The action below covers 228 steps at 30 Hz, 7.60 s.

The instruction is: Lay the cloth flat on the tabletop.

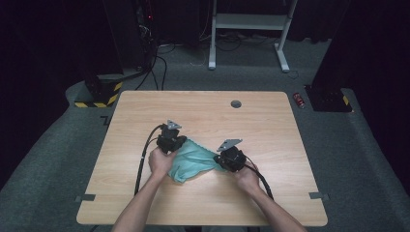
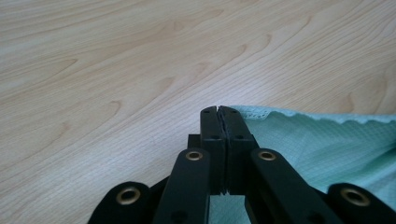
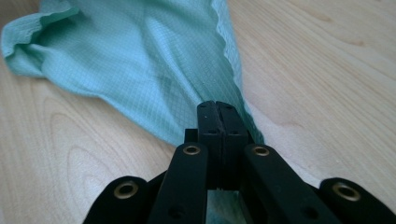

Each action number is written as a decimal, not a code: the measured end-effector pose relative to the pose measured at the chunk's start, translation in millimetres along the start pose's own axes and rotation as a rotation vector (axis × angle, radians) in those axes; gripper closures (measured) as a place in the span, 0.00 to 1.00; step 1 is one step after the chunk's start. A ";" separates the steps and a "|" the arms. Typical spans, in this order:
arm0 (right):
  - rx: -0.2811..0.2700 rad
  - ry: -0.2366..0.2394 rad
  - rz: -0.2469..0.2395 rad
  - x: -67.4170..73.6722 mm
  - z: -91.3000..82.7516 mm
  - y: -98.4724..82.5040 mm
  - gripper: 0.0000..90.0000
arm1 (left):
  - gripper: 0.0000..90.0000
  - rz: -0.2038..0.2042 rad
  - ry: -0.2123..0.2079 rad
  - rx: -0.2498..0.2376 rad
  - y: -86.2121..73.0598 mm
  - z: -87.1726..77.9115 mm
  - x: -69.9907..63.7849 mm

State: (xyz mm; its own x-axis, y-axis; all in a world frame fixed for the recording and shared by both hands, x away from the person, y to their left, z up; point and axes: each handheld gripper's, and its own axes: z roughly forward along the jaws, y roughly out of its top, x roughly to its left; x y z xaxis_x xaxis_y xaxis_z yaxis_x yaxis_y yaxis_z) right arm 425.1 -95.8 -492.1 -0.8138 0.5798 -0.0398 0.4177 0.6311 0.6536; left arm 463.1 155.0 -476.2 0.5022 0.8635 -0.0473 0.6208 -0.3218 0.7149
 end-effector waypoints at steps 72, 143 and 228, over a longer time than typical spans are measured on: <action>0.006 -0.201 0.165 -44.8 -16.2 8.7 0.99 | 0.42 -0.012 0.081 -0.064 -65.2 5.0 11.6; 0.050 -0.132 0.109 -7.1 15.1 -0.2 0.99 | 0.82 0.396 -0.127 0.000 -74.3 -18.0 -71.6; 0.005 -0.039 0.042 25.4 -62.5 -81.4 0.92 | 0.60 0.150 -0.108 -0.015 -92.5 -43.7 -24.1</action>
State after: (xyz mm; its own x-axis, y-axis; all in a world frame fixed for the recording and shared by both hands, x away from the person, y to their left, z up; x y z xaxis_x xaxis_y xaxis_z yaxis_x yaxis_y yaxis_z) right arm 345.2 -164.6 -499.1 -0.7794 0.6252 -0.0418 0.4530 0.6084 0.6517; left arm 367.3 181.0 -510.7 0.6505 0.7594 -0.0132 0.5252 -0.4372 0.7301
